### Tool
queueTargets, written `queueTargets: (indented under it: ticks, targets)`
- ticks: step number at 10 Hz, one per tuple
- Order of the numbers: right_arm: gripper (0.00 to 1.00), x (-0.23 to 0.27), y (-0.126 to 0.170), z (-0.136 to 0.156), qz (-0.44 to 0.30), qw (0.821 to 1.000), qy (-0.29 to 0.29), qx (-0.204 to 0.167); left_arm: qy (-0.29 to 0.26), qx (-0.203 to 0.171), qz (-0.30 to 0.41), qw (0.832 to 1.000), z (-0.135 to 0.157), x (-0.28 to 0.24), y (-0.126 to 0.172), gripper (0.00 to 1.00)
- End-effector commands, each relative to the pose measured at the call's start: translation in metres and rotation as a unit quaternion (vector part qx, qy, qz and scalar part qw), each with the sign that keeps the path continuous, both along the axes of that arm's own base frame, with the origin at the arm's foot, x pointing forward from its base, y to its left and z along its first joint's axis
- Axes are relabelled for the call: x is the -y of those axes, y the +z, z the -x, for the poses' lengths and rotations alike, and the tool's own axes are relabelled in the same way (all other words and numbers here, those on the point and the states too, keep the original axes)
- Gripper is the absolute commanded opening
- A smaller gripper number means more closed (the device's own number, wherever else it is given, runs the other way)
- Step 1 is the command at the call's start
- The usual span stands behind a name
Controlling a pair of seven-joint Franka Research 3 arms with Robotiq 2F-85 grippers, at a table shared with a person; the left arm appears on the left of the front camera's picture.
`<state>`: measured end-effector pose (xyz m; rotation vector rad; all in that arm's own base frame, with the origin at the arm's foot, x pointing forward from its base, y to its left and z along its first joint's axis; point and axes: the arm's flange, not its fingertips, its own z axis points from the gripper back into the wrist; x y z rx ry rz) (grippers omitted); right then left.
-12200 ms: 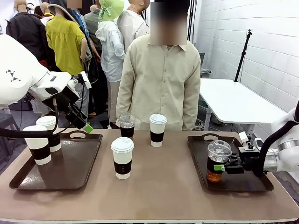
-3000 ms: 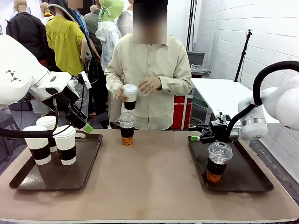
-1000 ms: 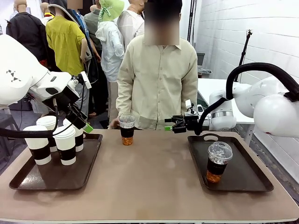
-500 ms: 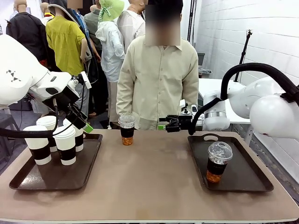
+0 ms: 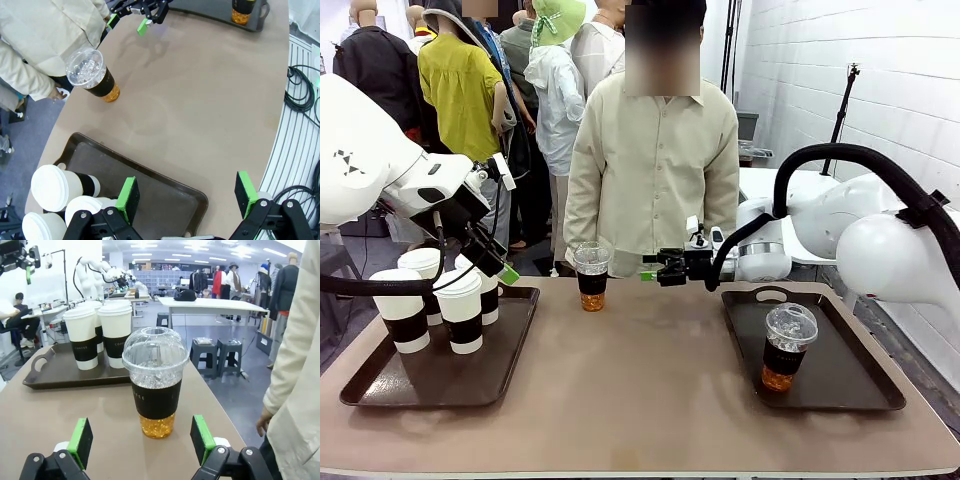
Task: Distribute the coffee onto the tray.
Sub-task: Pick up another iced Americano from the middle of the table and place it on the right Handle tray.
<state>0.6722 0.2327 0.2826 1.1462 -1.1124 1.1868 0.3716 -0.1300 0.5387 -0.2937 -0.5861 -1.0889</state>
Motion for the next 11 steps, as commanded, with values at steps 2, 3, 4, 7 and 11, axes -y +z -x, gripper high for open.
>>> queueTargets:
  ticks: [2, 3, 4, 7, 11]
  targets:
    - [1.0, -0.026, -0.007, -0.018, 0.001, 1.0, -0.001, -0.013, -0.004, -0.004, 0.006, 1.0, -0.001, -0.002, 0.0, 1.0]
    - [1.0, -0.032, -0.008, -0.019, 0.001, 1.0, 0.004, -0.016, -0.004, -0.004, 0.006, 1.0, -0.001, -0.002, 0.0, 1.0]
    - [1.0, -0.039, -0.01, -0.019, 0.0, 1.0, 0.008, -0.02, -0.004, -0.004, 0.006, 1.0, -0.001, -0.002, 0.0, 1.0]
    - [1.0, -0.057, -0.017, -0.024, 0.0, 0.999, 0.02, -0.029, -0.004, -0.004, 0.006, 1.0, -0.001, -0.002, 0.0, 1.0]
    - [1.0, -0.053, -0.018, -0.01, -0.007, 1.0, 0.02, -0.021, -0.004, -0.004, 0.006, 1.0, -0.001, -0.002, 0.0, 1.0]
